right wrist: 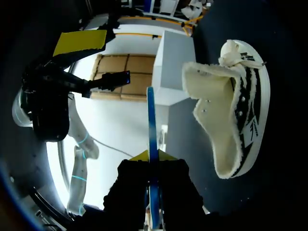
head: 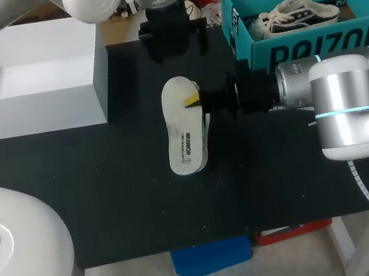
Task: Take the shoe out of the shoebox, open the shoe tongue, remove and reinsert the insole, then place the shoe into the shoebox
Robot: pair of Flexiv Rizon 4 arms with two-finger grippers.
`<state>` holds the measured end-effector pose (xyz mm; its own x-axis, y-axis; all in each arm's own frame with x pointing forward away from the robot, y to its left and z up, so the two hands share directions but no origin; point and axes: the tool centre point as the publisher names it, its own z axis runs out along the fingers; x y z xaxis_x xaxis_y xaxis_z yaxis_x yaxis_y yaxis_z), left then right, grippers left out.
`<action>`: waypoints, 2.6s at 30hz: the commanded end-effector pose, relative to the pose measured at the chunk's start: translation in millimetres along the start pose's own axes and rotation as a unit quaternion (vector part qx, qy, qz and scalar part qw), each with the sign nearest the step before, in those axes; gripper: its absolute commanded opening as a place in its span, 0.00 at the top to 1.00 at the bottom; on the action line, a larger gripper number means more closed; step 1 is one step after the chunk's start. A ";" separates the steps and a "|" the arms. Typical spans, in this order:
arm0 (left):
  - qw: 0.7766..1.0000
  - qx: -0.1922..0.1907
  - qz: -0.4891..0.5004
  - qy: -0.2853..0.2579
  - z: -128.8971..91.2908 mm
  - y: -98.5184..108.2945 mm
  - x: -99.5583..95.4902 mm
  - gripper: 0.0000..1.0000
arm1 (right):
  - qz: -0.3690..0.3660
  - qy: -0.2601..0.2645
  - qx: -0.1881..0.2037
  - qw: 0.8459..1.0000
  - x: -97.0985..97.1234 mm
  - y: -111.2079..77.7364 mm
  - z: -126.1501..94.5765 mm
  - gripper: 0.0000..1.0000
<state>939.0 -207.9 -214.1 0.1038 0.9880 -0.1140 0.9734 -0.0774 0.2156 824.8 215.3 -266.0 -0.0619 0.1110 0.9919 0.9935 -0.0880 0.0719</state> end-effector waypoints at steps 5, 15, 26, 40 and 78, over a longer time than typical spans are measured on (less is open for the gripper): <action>1.000 -0.008 0.000 -0.002 -21.2 -36.4 2.9 0.00 | 0.000 -0.001 -0.001 1.000 0.2 -0.5 1.1 1.00; 1.000 -0.014 0.001 0.014 -41.4 -100.0 1.7 0.00 | 0.000 -0.001 -0.001 1.000 0.2 -0.5 1.1 1.00; 0.999 0.031 0.013 -0.015 -46.3 -168.3 0.7 0.00 | 0.000 -0.001 -0.001 1.000 0.2 -0.5 1.1 1.00; 0.945 0.057 0.022 -0.322 -52.1 -204.2 39.4 0.00 | 0.000 -0.001 -0.001 1.000 0.2 -0.5 1.1 1.00; 0.850 0.022 -0.035 -0.525 -19.9 -189.6 63.7 0.00 | 0.000 -0.001 -0.001 1.000 0.2 -0.5 1.1 1.00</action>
<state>758.1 -128.1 -233.3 0.1505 0.5311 -0.8339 0.9885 -0.0693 0.1343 824.8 215.3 -266.0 -0.0619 0.1110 0.9919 0.9935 -0.0880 0.0718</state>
